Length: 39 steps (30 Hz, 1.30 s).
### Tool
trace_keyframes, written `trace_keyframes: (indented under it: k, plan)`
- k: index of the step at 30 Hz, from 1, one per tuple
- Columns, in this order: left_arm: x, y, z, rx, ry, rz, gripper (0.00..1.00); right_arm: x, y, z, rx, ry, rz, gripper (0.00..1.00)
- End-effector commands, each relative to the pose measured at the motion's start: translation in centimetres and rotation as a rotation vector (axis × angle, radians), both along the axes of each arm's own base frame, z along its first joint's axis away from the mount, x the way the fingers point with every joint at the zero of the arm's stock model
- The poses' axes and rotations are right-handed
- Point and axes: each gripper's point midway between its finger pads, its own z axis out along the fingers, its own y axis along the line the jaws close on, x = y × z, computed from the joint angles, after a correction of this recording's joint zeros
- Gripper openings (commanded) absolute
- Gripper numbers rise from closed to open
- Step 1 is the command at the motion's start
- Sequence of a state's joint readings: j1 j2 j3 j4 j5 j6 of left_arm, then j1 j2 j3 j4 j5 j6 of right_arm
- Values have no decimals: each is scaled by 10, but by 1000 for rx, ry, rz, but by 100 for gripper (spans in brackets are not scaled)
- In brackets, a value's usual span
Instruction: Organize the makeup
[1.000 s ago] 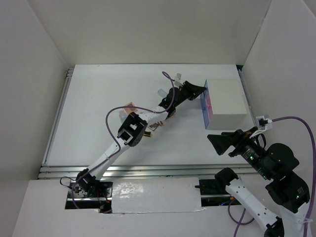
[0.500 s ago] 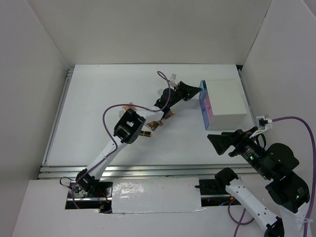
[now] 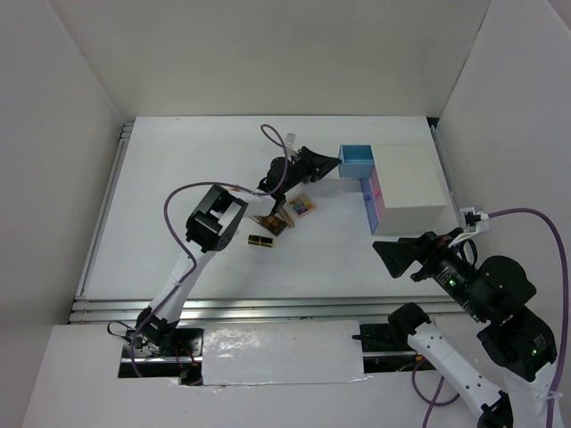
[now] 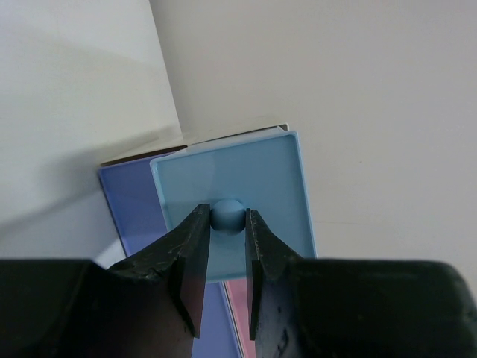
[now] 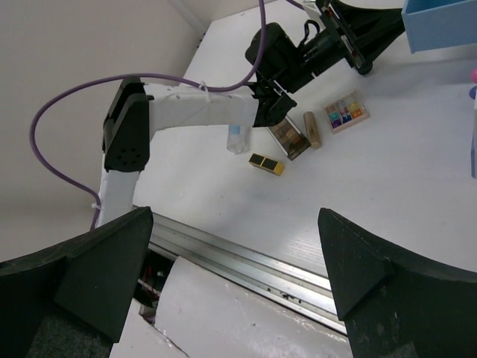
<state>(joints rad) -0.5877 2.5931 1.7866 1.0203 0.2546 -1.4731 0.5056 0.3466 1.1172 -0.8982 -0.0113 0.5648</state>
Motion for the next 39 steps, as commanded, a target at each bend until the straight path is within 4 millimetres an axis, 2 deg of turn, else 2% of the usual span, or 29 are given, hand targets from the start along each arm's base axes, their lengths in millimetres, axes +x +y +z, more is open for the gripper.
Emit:
trace_keyframes:
  k: [1,3,4,7,9,10,11,13,14,15,16,17,18,22,23,24,25,26,27,28,29,30,32,33,34,35,37,39]
  plan:
    - [2,19,48,-33,-106,18,3,9,5,6,22,-15,-6,100]
    - [2,24,53,-30,-114,24,5,9,6,6,27,-11,-1,100]
    - [0,25,48,-21,-107,23,6,10,7,6,30,-12,1,100]
    - [-2,29,47,-13,-104,23,26,10,8,6,32,-8,7,100]
    - [-6,33,45,-10,-101,30,52,10,9,5,31,-5,10,100]
    - [-6,36,44,-6,-104,40,68,11,10,6,32,-7,11,100]
    - [-10,39,44,3,-101,47,99,10,10,6,32,-7,14,100]
    - [-10,46,46,38,-114,79,100,11,10,6,32,-9,14,100]
    - [-13,51,55,51,-122,92,99,11,10,6,30,-6,13,100]
    - [-11,55,52,91,-123,109,99,12,10,6,28,-6,10,100]
    - [-12,60,66,98,-139,120,99,13,10,6,25,-5,9,100]
    - [-13,64,64,132,-149,125,99,13,9,7,25,-7,6,100]
    - [-12,73,77,145,-157,140,99,14,10,6,18,-9,6,100]
    - [-8,107,82,334,-109,218,99,16,8,8,8,-21,-4,100]
    - [-5,117,78,443,-103,253,99,17,7,8,0,-27,-9,100]
    - [-20,131,48,616,61,250,99,18,7,8,-4,-27,-12,100]
    - [-9,151,61,712,99,391,99,19,6,7,-11,-27,-13,100]
    - [-19,157,56,821,145,421,99,22,1,6,-29,-32,-43,100]
    - [-37,174,46,958,245,442,99,24,-1,4,-43,-27,-57,100]
    - [-41,194,42,1034,298,554,100,23,-6,6,-59,-30,-73,100]
    - [-61,201,31,1130,359,552,100,26,-14,6,-71,-26,-123,100]
    - [-67,213,27,1184,386,607,99,25,-21,15,-70,-39,-153,100]
    - [-82,214,16,1205,430,616,99,28,-36,14,-95,-16,-233,100]
    - [-90,218,0,1239,457,604,99,28,-40,15,-104,-13,-255,100]
    - [-95,215,-8,1231,471,593,99,25,-45,21,-108,-14,-270,100]
    - [-100,216,-23,1248,488,568,99,26,-47,25,-115,-12,-279,100]
    - [-106,208,-42,1267,507,519,99,26,-46,21,-141,11,-271,100]
    - [-107,204,-48,1285,515,510,99,28,-41,17,-151,26,-245,100]
